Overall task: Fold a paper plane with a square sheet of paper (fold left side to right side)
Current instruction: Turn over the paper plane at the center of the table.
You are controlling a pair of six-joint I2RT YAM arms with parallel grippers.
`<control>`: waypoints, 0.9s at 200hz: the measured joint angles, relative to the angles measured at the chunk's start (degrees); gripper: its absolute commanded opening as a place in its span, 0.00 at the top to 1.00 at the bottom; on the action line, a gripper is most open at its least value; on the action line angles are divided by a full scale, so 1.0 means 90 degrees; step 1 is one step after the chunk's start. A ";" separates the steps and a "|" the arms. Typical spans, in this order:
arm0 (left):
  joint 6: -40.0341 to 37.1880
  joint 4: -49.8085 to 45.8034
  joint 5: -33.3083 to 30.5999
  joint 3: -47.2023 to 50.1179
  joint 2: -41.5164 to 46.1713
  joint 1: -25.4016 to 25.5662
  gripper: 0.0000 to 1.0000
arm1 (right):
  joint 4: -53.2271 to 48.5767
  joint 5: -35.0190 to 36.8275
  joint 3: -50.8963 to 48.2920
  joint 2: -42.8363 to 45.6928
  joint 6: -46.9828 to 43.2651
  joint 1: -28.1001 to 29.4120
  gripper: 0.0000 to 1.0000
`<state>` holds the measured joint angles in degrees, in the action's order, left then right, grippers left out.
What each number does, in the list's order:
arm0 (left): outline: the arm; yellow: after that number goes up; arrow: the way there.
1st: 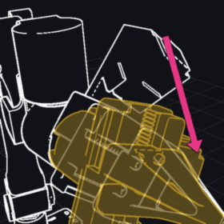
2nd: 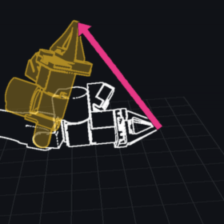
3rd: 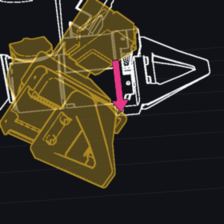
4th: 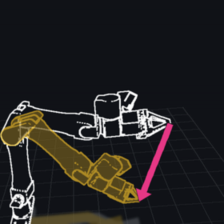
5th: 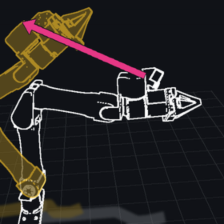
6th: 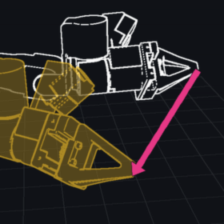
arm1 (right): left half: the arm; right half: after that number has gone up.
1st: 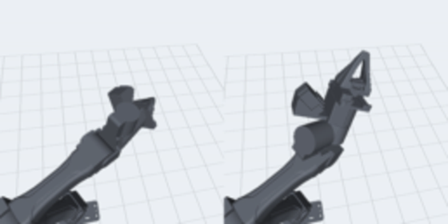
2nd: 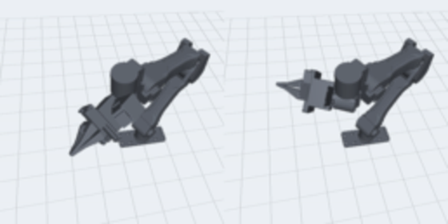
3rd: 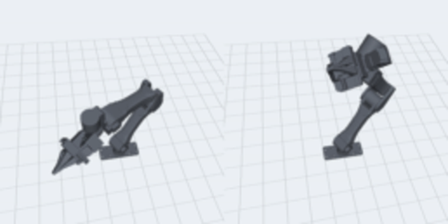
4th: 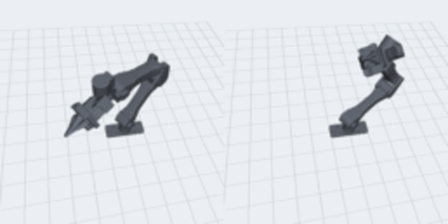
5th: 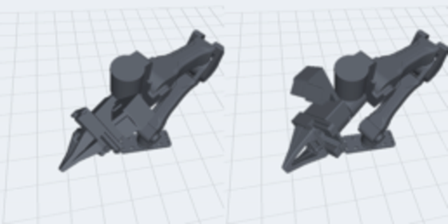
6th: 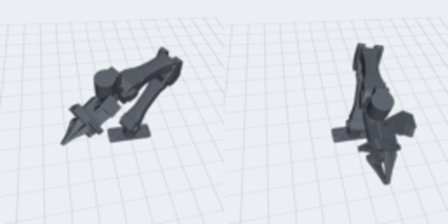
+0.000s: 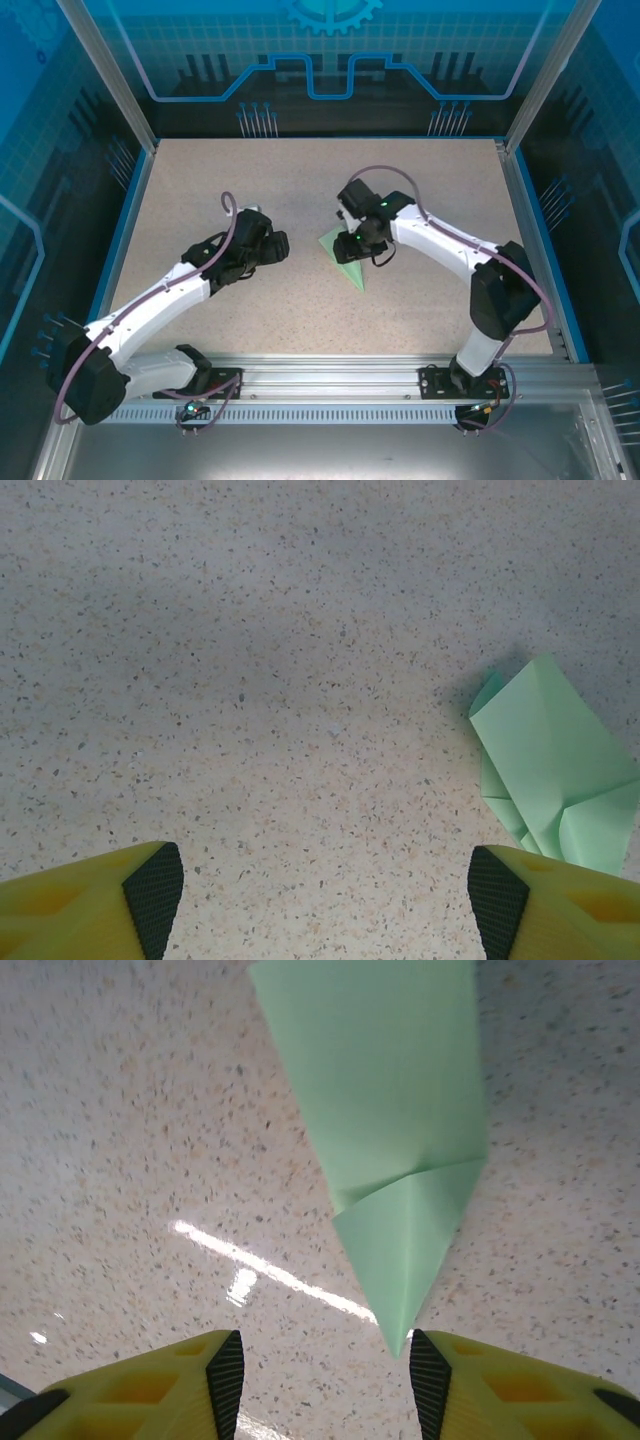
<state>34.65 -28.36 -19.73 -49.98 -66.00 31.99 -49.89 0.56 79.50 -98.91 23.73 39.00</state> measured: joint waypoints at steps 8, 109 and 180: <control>0.0002 0.0015 -0.0005 0.0039 0.0078 -0.0002 0.21 | -0.0092 0.0138 0.0143 -0.0185 -0.0049 0.0141 0.46; 0.0240 -0.0158 -0.0228 0.0483 0.0695 -0.0002 0.18 | -0.0583 0.1404 0.1171 -0.2013 -0.0590 0.0639 0.39; 0.0316 -0.0160 -0.0240 0.0495 0.0699 -0.0002 0.17 | -0.0826 0.1868 0.1336 -0.2373 -0.0838 0.0765 0.38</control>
<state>37.50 -29.80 -21.89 -45.52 -59.70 31.97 -57.32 17.37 91.53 -120.27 16.19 45.89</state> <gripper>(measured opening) 0.827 0.621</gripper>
